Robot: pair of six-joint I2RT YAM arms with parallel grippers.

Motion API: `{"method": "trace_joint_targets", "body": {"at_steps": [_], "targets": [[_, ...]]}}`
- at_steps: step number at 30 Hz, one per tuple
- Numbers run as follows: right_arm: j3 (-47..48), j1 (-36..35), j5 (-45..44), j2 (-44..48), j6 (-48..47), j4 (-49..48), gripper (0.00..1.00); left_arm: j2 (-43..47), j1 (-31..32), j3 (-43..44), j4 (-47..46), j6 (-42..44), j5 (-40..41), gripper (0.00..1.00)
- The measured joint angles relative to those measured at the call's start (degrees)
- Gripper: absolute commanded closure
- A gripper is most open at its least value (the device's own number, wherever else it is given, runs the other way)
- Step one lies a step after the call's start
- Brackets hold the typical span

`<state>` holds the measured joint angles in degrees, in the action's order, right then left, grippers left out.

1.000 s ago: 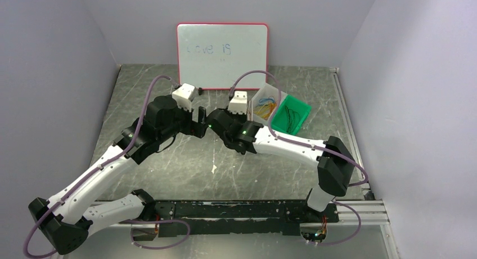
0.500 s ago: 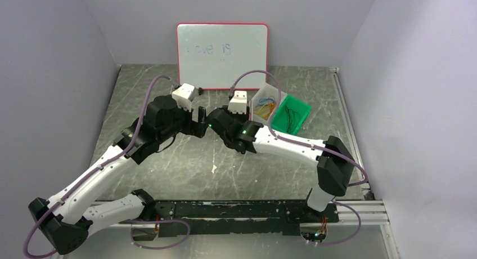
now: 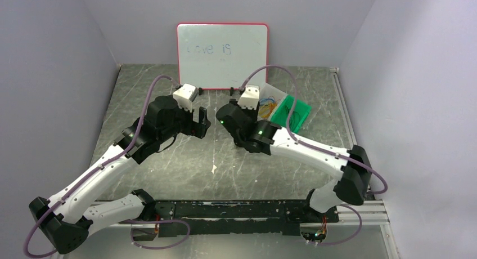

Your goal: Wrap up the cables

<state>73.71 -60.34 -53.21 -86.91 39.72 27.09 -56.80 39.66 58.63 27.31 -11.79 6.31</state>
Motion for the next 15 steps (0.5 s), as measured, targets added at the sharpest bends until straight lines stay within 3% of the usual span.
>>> {"method": "trace_joint_targets", "body": {"at_steps": [8,15], "targets": [[-1.2,1.3,-4.2,7.9,-4.2,-0.4,0.49,0.0,0.0,0.0,0.0,0.0,0.0,0.05],[-5.7,10.8,-0.1,15.5,-10.8,-2.0,0.52,0.0,0.0,0.0,0.0,0.0,0.0,0.05]]}}
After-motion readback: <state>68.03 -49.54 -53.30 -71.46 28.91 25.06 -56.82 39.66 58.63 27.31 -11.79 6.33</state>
